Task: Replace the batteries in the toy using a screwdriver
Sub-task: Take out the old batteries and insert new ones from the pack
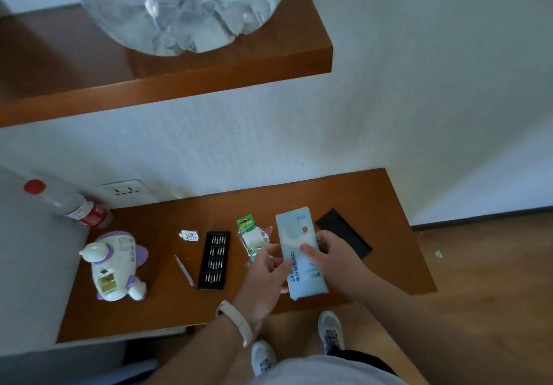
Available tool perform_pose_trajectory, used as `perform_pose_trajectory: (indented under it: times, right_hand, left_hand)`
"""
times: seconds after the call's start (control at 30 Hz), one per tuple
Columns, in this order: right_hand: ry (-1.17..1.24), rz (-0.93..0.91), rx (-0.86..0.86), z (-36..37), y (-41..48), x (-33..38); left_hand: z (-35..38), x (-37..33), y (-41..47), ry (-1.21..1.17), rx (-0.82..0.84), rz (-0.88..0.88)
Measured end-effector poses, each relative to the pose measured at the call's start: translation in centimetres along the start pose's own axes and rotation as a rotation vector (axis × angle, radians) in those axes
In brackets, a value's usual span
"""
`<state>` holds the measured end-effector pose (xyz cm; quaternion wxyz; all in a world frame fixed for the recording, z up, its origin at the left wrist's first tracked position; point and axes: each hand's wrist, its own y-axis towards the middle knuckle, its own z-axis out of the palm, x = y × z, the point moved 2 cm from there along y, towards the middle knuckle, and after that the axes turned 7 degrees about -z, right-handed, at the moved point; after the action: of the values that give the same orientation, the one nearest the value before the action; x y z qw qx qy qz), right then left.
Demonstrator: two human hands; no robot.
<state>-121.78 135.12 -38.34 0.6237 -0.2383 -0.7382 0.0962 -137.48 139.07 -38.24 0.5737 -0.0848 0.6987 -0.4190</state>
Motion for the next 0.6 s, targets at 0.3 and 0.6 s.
perform_pose_trajectory:
  times: [0.3,0.6]
  right_hand:
    - [-0.214,-0.016,0.073,-2.4,5.4,-6.1]
    - [-0.419,-0.039,0.102,-1.3,9.2,-9.4]
  left_hand:
    - [1.6,2.9,7.5,0.051,-0.198,-0.085]
    - [2.9,5.7,11.3,0.301,-0.403,-0.078]
